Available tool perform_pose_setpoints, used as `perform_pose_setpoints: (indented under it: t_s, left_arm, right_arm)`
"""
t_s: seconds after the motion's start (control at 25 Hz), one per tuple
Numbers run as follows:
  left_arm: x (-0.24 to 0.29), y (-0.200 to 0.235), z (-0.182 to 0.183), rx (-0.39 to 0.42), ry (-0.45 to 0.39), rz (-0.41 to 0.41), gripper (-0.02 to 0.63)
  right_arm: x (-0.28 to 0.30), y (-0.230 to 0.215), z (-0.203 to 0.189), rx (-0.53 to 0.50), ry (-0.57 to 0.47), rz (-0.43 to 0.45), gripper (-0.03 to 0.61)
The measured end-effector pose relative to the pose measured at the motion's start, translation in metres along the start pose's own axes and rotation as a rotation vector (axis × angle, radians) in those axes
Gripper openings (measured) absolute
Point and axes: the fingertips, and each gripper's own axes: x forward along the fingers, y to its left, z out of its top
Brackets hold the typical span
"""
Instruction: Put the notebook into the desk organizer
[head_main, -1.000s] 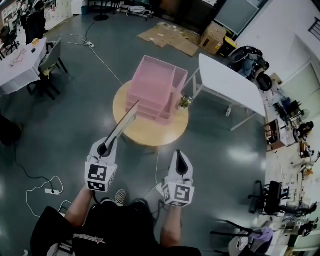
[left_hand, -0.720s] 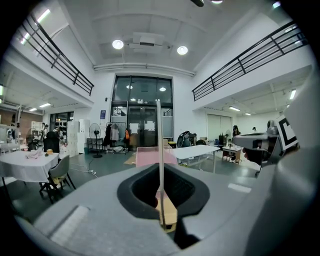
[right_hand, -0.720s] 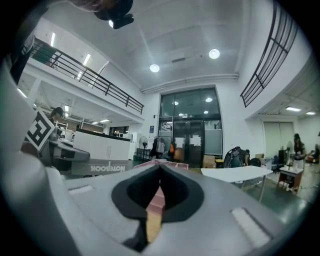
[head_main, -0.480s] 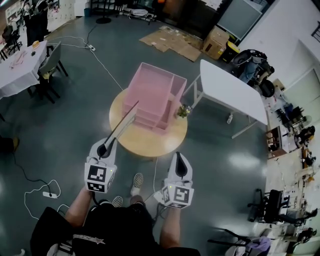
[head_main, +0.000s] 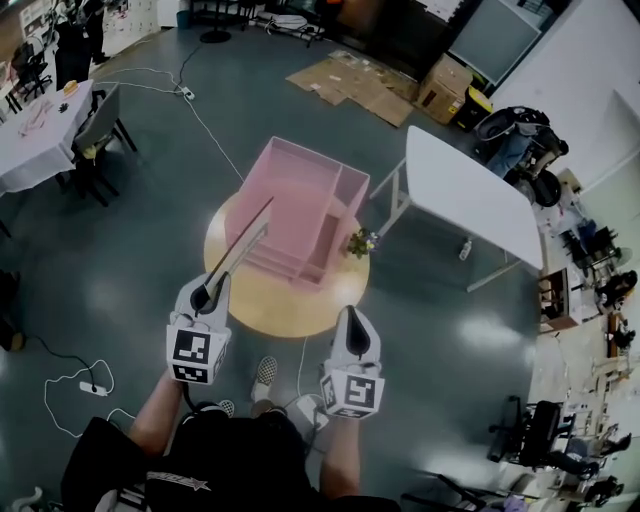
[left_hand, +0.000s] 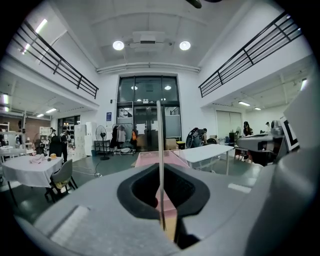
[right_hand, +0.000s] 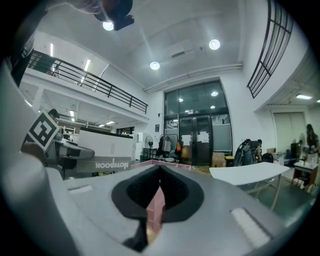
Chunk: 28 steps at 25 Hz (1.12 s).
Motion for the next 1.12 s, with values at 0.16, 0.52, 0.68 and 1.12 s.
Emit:
perform_pose_setpoints:
  t_s: [0.16,0.52,0.68,1.12]
  left_arm:
    - [0.027,0.001,0.010,0.029,-0.007,0.034,0.017]
    - [0.080,0.004,0.039,0.098,-0.051,0.097,0.018]
    - [0.099,0.006,0.049,0.134,-0.063,0.119,0.017]
    - [0.144,0.010,0.057,0.216,-0.056,0.134,0.018]
  right_arm:
    - [0.023,-0.018,-0.002,0.003,0.006,0.017,0.005]
    - [0.068,-0.047,-0.008,0.015,0.021,0.059,0.005]
    - [0.087,-0.055,-0.012,0.022,0.031,0.077,0.005]
    - [0.118,-0.067,-0.023,0.047,0.049,0.101,0.005]
